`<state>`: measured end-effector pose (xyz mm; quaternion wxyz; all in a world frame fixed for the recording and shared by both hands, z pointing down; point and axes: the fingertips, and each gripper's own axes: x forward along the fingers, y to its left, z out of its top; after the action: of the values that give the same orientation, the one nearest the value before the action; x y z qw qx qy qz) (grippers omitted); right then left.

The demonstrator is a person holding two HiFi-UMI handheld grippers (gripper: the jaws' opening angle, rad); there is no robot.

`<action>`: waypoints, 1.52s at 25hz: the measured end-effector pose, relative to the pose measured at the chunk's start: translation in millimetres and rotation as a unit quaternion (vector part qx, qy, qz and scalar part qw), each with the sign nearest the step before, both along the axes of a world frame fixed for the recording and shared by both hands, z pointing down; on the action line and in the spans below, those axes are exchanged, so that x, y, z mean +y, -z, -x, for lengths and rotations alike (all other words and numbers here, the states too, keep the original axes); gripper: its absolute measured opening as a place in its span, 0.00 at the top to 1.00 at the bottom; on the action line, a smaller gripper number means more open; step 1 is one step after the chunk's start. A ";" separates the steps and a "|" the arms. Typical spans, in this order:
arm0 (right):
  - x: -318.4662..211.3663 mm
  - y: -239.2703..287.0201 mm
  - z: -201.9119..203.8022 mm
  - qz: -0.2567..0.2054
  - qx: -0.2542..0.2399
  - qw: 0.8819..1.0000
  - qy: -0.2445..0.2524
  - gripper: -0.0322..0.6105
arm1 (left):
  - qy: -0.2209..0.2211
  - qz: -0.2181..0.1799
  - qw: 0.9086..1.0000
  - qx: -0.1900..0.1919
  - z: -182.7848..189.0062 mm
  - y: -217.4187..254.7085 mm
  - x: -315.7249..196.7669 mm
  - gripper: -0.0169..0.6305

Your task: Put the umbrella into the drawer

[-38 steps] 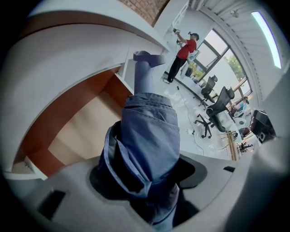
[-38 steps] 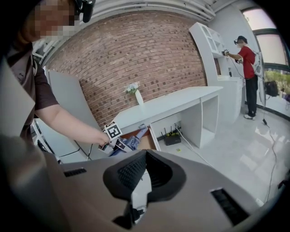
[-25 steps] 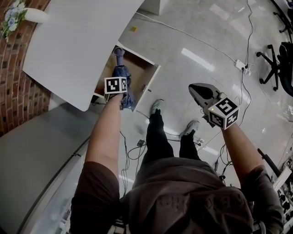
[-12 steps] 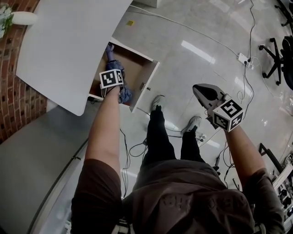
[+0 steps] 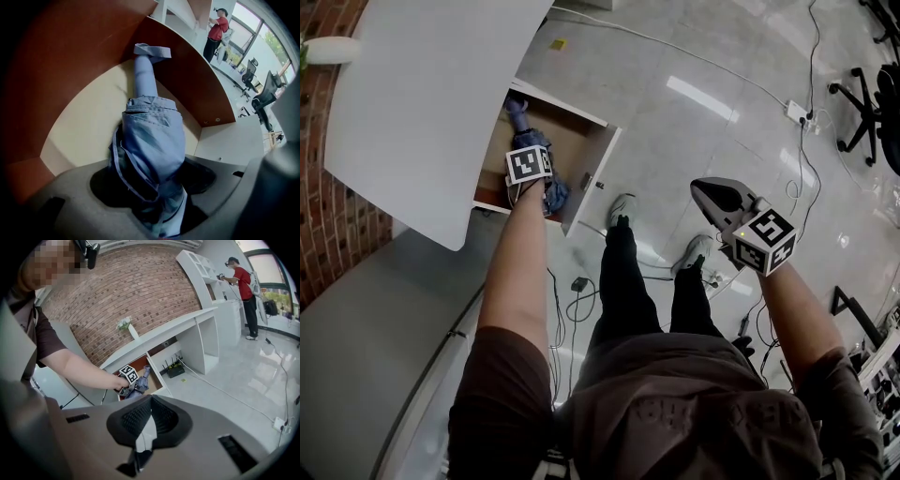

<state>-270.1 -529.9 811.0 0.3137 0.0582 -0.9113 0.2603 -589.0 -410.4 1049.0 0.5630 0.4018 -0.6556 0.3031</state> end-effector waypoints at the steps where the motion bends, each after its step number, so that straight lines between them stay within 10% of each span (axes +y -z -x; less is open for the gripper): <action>1: 2.0 -1.0 0.3 0.003 0.000 1.000 0.001 0.96 | -0.002 0.005 1.000 -0.003 0.0 -2.0 1.5 0.53; 25: -40.3 118.2 -64.4 -0.059 -0.038 0.996 -0.049 0.96 | -0.125 -0.085 0.987 -0.057 -67.3 143.6 -25.6 0.48; 38: -73.1 199.4 -205.0 -0.110 -0.043 0.981 -0.152 0.96 | -0.233 -0.218 0.947 0.023 -246.5 279.1 -122.5 0.48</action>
<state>-65.1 -602.9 611.5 0.2227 0.2191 -0.9274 0.2057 -342.5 -532.9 769.9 0.3905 0.6631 -0.5804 0.2664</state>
